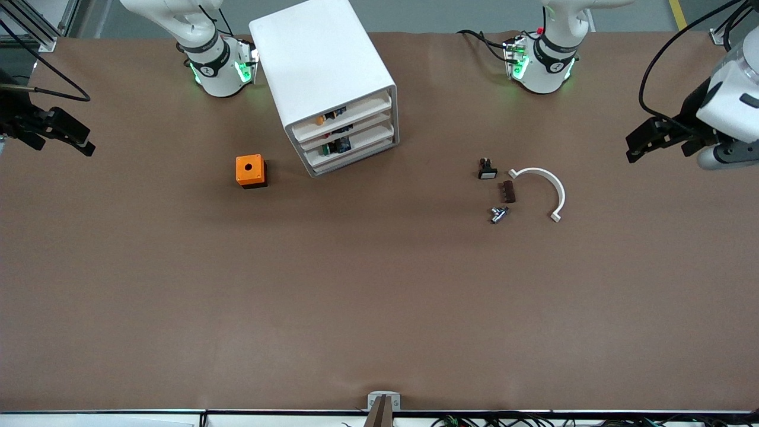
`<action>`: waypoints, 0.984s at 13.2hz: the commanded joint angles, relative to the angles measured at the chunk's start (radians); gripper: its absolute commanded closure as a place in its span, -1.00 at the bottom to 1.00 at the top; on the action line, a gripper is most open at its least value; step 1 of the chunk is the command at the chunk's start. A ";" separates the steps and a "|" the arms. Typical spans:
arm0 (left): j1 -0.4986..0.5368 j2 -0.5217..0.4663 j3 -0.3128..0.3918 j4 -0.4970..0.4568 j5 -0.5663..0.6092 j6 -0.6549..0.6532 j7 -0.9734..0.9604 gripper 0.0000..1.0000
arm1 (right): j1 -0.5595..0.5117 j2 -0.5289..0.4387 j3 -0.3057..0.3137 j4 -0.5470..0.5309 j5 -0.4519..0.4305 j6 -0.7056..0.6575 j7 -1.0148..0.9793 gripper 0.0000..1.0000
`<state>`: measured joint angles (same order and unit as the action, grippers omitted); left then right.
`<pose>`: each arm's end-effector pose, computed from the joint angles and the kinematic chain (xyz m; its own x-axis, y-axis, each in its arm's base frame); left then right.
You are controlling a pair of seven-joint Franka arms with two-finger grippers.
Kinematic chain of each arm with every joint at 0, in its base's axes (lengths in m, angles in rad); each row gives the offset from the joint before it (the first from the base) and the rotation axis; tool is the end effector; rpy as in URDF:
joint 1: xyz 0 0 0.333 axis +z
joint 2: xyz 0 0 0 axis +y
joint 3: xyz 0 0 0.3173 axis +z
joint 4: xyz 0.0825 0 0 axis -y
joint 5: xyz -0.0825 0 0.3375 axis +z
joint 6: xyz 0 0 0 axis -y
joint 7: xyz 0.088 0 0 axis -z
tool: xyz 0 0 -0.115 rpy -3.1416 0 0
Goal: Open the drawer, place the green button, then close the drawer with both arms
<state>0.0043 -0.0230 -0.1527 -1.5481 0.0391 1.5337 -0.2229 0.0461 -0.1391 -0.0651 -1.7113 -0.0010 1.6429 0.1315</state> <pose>0.4927 -0.0700 0.6357 0.9970 0.0757 0.0176 0.0764 -0.9963 -0.0396 0.4712 -0.0115 0.6321 0.9863 -0.1498 0.0687 -0.1490 -0.9887 -0.0172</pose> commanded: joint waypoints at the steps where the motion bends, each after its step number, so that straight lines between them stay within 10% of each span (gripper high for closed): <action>1: -0.018 -0.153 0.016 -0.196 -0.001 0.072 0.033 -0.99 | -0.020 -0.014 0.011 0.009 0.001 -0.008 -0.001 -1.00; 13: -0.018 -0.134 0.039 -0.136 -0.021 -0.001 0.166 -0.99 | -0.014 -0.010 0.013 0.001 0.001 -0.003 0.002 -1.00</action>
